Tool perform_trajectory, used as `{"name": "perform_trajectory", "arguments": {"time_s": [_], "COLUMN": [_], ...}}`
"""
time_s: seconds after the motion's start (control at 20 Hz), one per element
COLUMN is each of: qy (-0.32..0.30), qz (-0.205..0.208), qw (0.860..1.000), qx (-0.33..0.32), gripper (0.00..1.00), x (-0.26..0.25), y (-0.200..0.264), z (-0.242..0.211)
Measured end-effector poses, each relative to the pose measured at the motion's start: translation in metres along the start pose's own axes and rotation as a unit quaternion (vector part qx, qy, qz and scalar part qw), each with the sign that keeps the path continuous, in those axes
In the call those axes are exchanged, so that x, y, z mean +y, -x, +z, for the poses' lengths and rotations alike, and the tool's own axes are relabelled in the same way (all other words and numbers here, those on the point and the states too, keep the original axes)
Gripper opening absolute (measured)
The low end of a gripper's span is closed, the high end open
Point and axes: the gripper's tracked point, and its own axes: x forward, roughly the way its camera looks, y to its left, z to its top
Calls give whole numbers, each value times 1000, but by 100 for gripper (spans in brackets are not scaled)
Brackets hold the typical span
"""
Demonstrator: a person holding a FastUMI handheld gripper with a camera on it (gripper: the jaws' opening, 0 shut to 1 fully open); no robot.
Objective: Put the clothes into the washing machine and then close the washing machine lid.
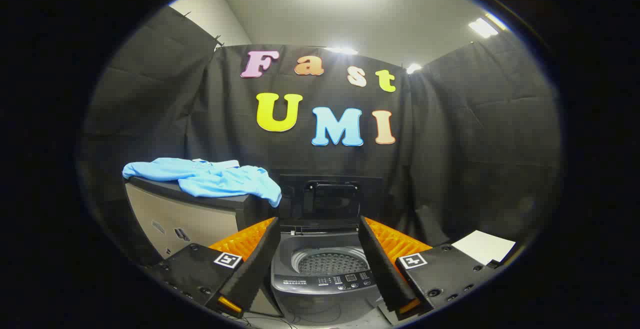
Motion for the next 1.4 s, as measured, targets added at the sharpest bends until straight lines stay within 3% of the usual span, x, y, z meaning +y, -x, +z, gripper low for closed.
{"name": "perform_trajectory", "arguments": {"time_s": [0.3,1.4], "qy": [8,4], "qz": [8,5], "qw": [1000,1000], "qx": [-2,-9], "gripper": [98,98], "x": [4,-3], "y": [22,17], "z": [-9,4]}}
